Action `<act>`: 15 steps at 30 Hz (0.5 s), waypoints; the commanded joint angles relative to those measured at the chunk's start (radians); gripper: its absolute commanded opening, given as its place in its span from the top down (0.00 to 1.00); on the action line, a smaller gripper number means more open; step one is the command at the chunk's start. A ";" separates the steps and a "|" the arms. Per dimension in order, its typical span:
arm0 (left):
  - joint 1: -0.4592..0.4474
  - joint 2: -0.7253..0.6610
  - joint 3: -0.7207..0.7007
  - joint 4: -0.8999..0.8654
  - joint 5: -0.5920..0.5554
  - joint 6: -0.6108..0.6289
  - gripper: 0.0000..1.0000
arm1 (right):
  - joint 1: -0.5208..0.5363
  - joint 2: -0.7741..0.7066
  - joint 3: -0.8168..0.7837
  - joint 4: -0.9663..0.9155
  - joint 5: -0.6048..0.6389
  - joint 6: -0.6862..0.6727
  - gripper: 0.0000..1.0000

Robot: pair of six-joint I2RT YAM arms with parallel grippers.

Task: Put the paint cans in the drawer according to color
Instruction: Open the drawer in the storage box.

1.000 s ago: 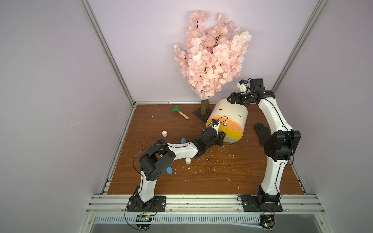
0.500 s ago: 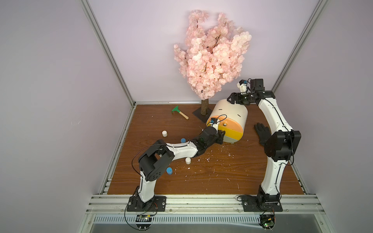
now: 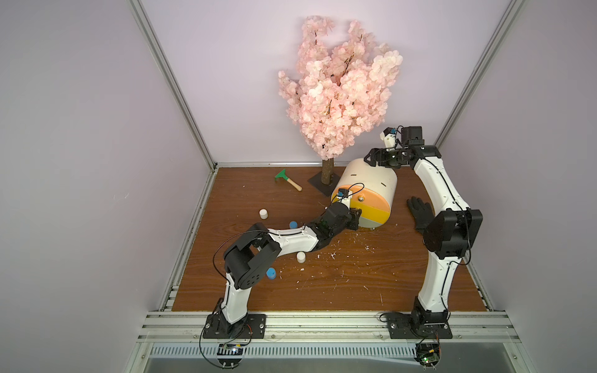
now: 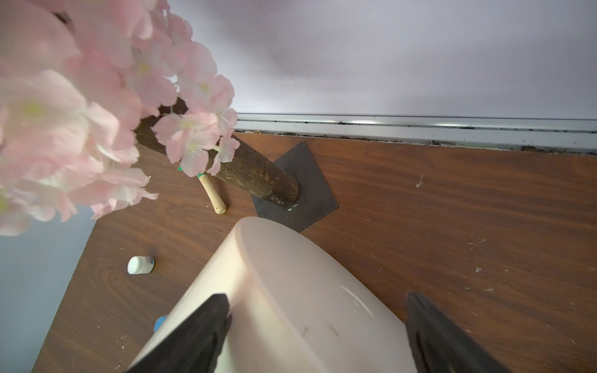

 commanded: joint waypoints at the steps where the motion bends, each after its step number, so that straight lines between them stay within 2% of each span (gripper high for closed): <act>1: -0.002 0.021 0.027 0.001 -0.009 0.000 0.76 | 0.004 -0.058 -0.014 -0.020 -0.007 -0.011 0.09; 15: -0.002 -0.046 -0.016 0.001 0.012 -0.015 0.82 | 0.003 -0.057 -0.021 -0.015 -0.009 -0.005 0.09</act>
